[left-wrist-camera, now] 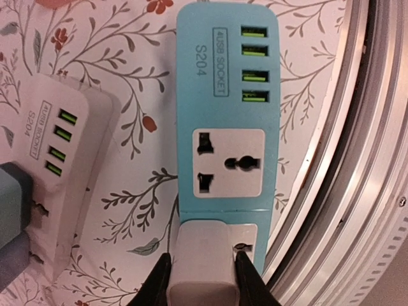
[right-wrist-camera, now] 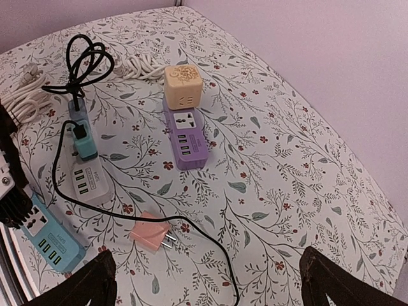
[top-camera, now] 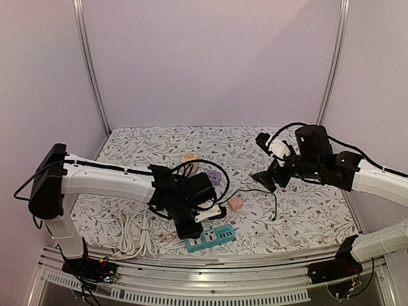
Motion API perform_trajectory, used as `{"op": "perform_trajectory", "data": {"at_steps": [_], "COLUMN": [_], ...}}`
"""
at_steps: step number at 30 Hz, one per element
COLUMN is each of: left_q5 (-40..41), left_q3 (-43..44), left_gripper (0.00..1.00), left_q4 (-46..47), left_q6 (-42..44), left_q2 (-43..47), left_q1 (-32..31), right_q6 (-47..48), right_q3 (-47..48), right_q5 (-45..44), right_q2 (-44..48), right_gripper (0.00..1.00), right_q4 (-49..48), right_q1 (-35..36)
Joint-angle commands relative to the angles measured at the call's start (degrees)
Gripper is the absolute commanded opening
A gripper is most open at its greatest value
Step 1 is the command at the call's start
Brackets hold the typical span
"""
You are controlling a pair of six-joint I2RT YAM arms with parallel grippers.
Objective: Insert the plug
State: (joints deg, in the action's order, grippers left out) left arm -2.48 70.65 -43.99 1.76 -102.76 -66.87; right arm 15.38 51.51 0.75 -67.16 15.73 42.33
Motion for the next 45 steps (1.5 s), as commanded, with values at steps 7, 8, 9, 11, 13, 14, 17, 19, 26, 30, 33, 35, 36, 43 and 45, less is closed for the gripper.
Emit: {"op": "perform_trajectory", "data": {"at_steps": [7,8,9,11,13,14,17,19,26,30,33,35,36,43,45], "left_q5": [0.6,0.4,0.2,0.4,0.4,0.4,2.1,2.2,1.5,0.2,-4.7,-6.9,-7.2,-6.3,-8.4], "left_q3": [-0.1,-0.2,-0.3,0.3,1.3,1.7,3.3,4.0,8.0,11.1,14.2,16.4,16.8,22.0,20.6], "left_gripper": [0.00,0.04,0.21,0.59,0.91,0.98,0.99,0.99,0.99,1.00,0.99,0.99,0.99,0.99,0.99], "left_q4": [-2.3,-2.1,-2.1,-2.3,-3.1,-3.3,-4.0,-4.4,-9.1,-11.2,-14.1,-16.5,-16.9,-17.6,-15.4], "left_q6": [1.2,1.9,2.7,4.7,6.6,7.7,10.4,12.1,17.9,19.6,21.3,22.2,22.3,21.0,19.6], "left_q2": [-8.7,-8.4,-8.2,-7.5,-6.7,-6.1,-4.8,-3.9,-1.7,-0.5,-0.3,-0.1,0.1,4.9,8.8], "left_q1": [-1.8,-1.8,-1.8,-1.9,-1.9,-1.9,-1.9,-1.9,-1.6,-2.4,-3.2,-3.2,-3.2,1.3,5.6], "right_q6": [-1.4,-1.8,-2.3,-3.3,-4.9,-5.4,-6.0,-6.8,-8.4,-8.6,-8.8,-7.5,-6.7,9.4,19.0], "right_q3": [-0.8,-0.5,-0.2,0.5,1.2,1.4,1.8,2.0,2.4,2.3,2.2,2.5,2.7,3.5,2.1], "right_q5": [-3.9,-4.0,-3.3,-3.6,-4.5,-5.1,-4.7,-3.7,-2.1,0.7,-0.1,1.0,2.1,25.9,28.6], "right_q2": [0.3,0.0,-0.2,-0.6,-0.8,-0.9,-0.8,-0.3,1.7,2.9,3.5,3.8,3.9,2.0,0.1], "right_gripper": [0.99,0.99,0.99,0.99,0.99,0.99,0.99,0.99,0.99,0.99,0.99,0.99,0.99,0.99,0.99], "right_q4": [-1.3,-1.3,-1.2,-1.6,-1.6,-1.7,-2.2,-2.4,-2.2,-1.9,-1.3,0.1,1.0,12.3,13.9], "right_q1": [-0.4,-0.5,-0.7,-1.0,-1.2,-1.4,-1.5,-1.7,-1.8,-1.8,-1.8,-1.8,-1.8,-1.7,-0.8]}}
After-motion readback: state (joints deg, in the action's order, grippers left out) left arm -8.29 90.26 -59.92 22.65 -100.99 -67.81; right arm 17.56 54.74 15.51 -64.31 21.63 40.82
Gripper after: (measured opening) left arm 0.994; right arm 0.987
